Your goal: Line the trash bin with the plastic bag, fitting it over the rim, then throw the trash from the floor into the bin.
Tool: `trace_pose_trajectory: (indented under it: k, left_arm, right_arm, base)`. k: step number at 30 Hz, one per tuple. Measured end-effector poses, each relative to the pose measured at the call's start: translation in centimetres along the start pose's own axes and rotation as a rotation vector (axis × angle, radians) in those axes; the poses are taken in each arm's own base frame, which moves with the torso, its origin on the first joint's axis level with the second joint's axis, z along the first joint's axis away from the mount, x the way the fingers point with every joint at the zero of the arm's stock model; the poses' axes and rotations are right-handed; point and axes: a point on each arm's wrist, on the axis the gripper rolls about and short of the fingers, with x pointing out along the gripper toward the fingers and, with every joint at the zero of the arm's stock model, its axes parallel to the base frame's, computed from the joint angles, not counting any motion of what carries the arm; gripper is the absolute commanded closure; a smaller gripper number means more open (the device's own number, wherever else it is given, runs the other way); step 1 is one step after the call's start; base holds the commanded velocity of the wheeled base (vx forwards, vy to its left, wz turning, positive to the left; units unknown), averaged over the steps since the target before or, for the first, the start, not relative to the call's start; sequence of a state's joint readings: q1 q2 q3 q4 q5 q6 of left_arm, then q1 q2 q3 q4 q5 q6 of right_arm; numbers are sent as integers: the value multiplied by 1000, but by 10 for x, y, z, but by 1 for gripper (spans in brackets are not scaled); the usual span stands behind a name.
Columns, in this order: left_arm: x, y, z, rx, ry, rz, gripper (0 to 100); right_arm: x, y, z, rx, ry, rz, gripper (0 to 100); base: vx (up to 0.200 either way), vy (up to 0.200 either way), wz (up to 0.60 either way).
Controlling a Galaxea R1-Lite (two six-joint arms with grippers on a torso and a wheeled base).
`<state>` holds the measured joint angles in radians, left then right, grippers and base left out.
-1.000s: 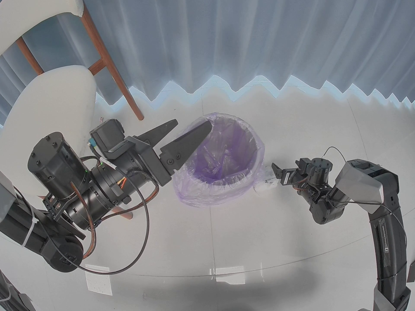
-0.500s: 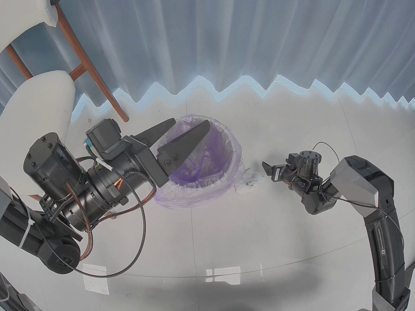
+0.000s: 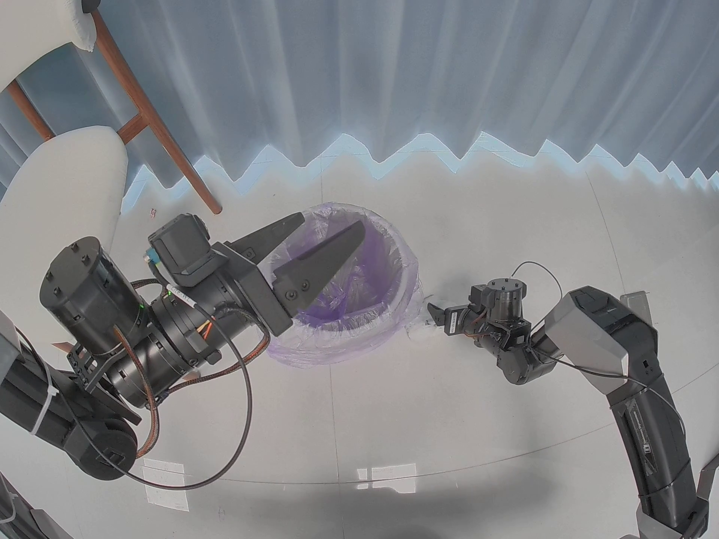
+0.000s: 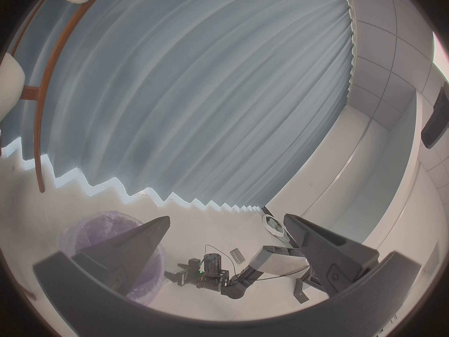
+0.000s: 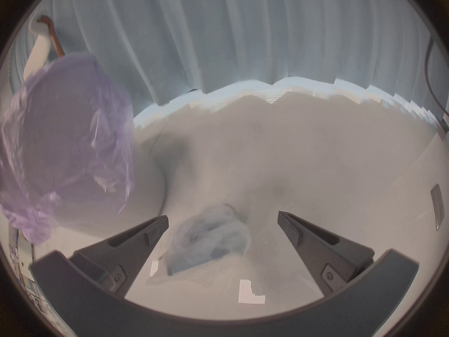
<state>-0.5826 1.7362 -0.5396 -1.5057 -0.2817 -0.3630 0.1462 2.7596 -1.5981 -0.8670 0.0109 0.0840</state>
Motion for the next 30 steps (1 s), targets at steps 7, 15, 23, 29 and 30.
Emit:
trace_pose_trajectory:
  k: [7,15,23,29,30]
  left_arm:
    - [0,0,0,0,0,0,0]
    - [0,-1,0,-1,0,0,0]
    - [0,-1,1,0,-2,-2,0]
    - [-1,-2,3,2,-10,-5,0]
    - [-1,-2,3,2,-11,-6,0]
  right_arm:
    - [12,7,-10,-4,13,11,0]
    - [27,8,-17,7,0,-2,100]
    - [27,8,-9,29,-48,-49,100]
    - [12,8,40,54,-147,-70,100]
    - [8,7,48,58,-159,-74,100]
  base:
    - [0,0,0]
    - [0,0,0]
    - [0,0,0]
    - [0,0,0]
    - [0,0,0]
